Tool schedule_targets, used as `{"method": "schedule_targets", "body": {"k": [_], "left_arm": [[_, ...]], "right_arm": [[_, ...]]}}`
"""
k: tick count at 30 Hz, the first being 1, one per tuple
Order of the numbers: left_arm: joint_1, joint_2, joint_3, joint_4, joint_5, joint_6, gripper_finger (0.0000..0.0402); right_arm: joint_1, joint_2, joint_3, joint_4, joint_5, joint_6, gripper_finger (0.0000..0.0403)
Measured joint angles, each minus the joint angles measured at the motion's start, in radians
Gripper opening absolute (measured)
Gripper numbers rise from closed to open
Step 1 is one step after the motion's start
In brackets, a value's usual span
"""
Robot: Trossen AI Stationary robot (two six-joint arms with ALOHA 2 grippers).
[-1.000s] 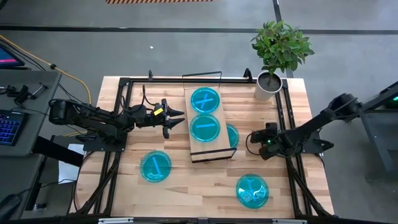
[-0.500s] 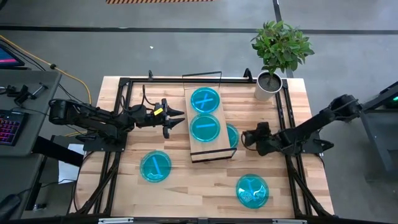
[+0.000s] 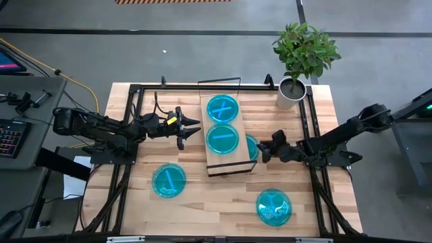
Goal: Place and stack plates onto a shelf
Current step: Stack the blue plate on top of the blue plate on the shelf
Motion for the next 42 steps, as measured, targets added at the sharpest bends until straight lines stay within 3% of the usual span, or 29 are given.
{"method": "schedule_targets", "body": {"k": [10,14,25,33,42], "left_arm": [[0.0,0.0,0.001,0.0,0.0,0.0,0.0129],[0.0,0.0,0.001,-0.001,0.0,0.0,0.0129],[0.0,0.0,0.001,-0.002,0.0,0.0,0.0129],[0.0,0.0,0.001,-0.001,0.0,0.0,0.0129],[0.0,0.0,0.001,-0.001,0.0,0.007,0.0129]], "right_arm": [[-0.003,0.083,0.09,-0.021,-0.065,-0.19,0.0138],[-0.011,0.161,0.138,-0.094,-0.065,-0.195,0.0138],[-0.01,0.284,0.152,-0.057,-0.107,-0.274,0.0138],[-0.028,0.3,0.152,-0.045,-0.112,-0.326,0.0138],[-0.041,0.298,0.155,-0.16,-0.109,-0.318,0.0138]]}}
